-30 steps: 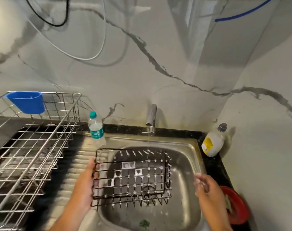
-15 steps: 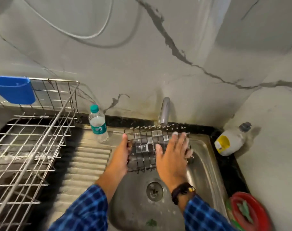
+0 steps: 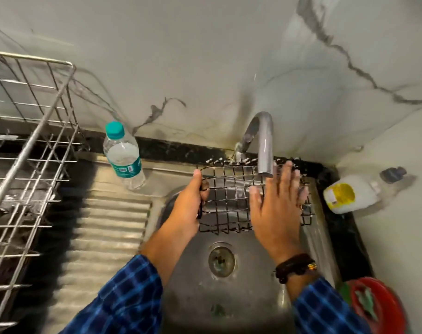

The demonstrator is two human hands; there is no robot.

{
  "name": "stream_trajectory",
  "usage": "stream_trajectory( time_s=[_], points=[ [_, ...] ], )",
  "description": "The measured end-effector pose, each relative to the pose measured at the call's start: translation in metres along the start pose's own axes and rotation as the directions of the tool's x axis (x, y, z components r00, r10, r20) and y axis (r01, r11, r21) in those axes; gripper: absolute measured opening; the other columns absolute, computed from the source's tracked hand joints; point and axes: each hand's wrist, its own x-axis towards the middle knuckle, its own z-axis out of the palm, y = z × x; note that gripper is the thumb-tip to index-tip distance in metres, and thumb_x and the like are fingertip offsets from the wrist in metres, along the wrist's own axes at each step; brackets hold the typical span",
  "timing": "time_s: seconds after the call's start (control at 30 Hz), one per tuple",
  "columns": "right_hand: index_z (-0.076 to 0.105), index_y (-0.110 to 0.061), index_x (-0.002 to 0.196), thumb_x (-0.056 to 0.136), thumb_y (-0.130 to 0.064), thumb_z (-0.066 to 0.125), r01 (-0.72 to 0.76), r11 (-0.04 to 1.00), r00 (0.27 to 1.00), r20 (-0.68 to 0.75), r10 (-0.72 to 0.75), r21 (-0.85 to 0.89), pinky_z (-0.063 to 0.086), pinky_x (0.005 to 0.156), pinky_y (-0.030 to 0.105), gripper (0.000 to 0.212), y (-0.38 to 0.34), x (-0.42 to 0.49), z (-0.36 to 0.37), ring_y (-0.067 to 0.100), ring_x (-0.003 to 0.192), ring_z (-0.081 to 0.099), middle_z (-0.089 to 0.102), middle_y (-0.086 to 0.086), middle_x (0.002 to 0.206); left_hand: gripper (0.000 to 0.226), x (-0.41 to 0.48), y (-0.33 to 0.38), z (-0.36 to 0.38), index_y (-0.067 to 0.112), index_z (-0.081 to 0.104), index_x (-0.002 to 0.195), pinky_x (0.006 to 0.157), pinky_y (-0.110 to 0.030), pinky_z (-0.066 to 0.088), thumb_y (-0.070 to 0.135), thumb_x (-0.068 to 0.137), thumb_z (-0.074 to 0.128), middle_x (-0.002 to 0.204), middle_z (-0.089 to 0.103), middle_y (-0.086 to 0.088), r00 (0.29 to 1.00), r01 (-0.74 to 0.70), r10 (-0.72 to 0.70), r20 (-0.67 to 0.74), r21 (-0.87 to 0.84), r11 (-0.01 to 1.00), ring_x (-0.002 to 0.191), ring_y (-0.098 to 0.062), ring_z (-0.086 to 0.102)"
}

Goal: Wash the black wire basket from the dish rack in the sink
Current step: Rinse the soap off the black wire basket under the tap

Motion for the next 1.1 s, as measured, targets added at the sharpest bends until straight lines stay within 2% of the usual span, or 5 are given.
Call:
stream_trajectory(
  time_s=[0.27,0.53,0.73,0.9,1.1],
  points=[
    [0.008,-0.025,0.159,0.100,-0.052,0.029,0.352,0.931,0.935,-0.018,-0.355,-0.099,0.008,0.115,0.070,0.068,-0.043,-0.049,0.028,0.033,0.153,-0.001,-0.005,0.012,0.167,0.088,0.009,-0.018,-0.003,0.008,0.074,0.113,0.112,-0.056,0.041,0.084,0.071,0.061,0.121,0.069,-0.026,0.982,-0.123,0.113,0.149,0.062,0.990,0.120,-0.043,0.062],
    [0.050,-0.022,0.134,0.096,-0.053,0.033,-0.103,0.974,0.983,-0.126,0.130,0.200,0.011,0.113,0.072,0.052,-0.008,-0.014,0.018,0.032,0.151,0.013,0.036,0.011,0.151,0.078,0.006,-0.034,-0.020,0.002,0.068,0.106,0.094,-0.050,0.047,0.076,0.083,0.056,0.099,0.068,-0.019,0.948,-0.299,0.285,0.144,0.085,0.950,0.092,-0.035,0.061],
    [0.058,-0.015,0.128,0.098,-0.050,0.040,-0.047,0.972,0.964,-0.246,0.105,0.232,0.024,0.113,0.061,0.050,-0.030,-0.007,-0.001,0.040,0.137,0.036,0.045,0.017,0.143,0.046,0.000,-0.021,-0.013,0.019,0.069,0.098,0.085,-0.032,0.052,0.056,0.099,0.042,0.092,0.073,0.004,0.894,-0.445,0.431,0.120,0.137,0.885,0.090,-0.012,0.067],
    [0.057,-0.022,0.135,0.102,-0.037,0.026,0.031,0.975,0.986,-0.165,0.006,0.221,0.003,0.116,0.069,0.047,-0.047,-0.009,-0.010,0.022,0.137,0.042,0.060,0.002,0.135,0.065,0.004,-0.014,-0.016,-0.001,0.059,0.116,0.091,-0.072,0.042,0.059,0.100,0.041,0.105,0.058,-0.038,0.794,-0.606,0.581,0.178,0.177,0.775,0.099,-0.057,0.054],
    [0.057,-0.027,0.133,0.096,-0.064,0.018,0.114,0.982,0.993,0.011,-0.116,0.148,0.039,0.106,0.046,0.065,-0.048,0.001,-0.025,0.027,0.124,0.051,0.060,0.006,0.130,0.051,0.002,-0.006,-0.014,-0.008,0.061,0.115,0.087,-0.065,0.047,0.036,0.104,0.039,0.109,0.061,-0.032,0.723,-0.689,0.645,0.247,0.203,0.696,0.098,-0.050,0.059]
  ],
)
